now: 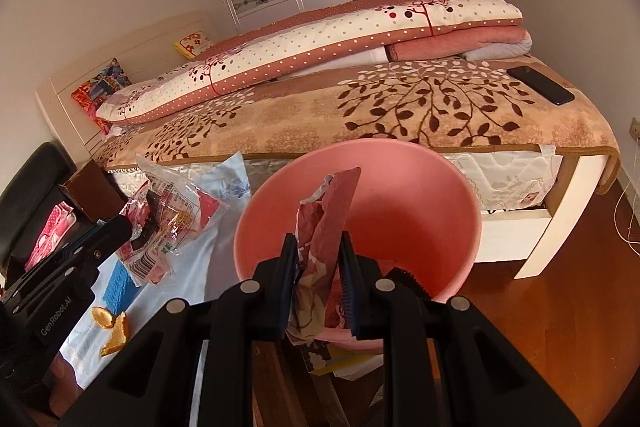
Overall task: Collect trash
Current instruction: 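Open both tools to drop the wrappers into the pink bucket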
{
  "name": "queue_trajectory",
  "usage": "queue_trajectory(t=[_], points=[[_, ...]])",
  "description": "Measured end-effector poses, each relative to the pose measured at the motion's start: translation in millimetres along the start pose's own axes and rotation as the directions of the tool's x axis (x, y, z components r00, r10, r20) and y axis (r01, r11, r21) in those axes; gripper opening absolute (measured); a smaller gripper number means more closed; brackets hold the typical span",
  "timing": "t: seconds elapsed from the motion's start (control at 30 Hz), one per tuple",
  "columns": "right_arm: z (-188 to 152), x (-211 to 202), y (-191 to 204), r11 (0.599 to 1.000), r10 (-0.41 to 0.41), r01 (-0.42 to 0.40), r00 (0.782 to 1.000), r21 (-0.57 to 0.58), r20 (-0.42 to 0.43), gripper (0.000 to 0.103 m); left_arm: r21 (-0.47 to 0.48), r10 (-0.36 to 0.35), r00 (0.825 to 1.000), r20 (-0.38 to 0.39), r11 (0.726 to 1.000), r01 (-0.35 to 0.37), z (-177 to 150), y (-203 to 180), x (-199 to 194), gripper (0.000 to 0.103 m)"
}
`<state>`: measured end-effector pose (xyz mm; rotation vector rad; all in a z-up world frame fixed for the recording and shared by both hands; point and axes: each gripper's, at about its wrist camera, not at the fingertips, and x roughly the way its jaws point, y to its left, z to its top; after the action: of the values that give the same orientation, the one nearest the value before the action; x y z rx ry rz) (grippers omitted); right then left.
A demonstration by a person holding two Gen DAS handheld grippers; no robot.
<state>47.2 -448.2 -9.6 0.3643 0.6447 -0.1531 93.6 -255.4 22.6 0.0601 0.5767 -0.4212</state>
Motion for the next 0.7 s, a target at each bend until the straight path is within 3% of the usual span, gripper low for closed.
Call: queue_trajectory(t=[0.3, 0.7], points=[[-1, 17, -24, 0.999, -0.027, 0.028, 0.999, 0.034, -0.031, 0.020, -0.014, -0.070, 0.996, -0.058, 0.998, 0.069, 3, -21, 34, 0.019], [5, 42, -42, 0.995, -0.078, 0.082, 0.995, 0.051, -0.066, 0.021, 0.023, -0.082, 0.991, -0.109, 0.996, 0.085, 3, -48, 72, 0.020]])
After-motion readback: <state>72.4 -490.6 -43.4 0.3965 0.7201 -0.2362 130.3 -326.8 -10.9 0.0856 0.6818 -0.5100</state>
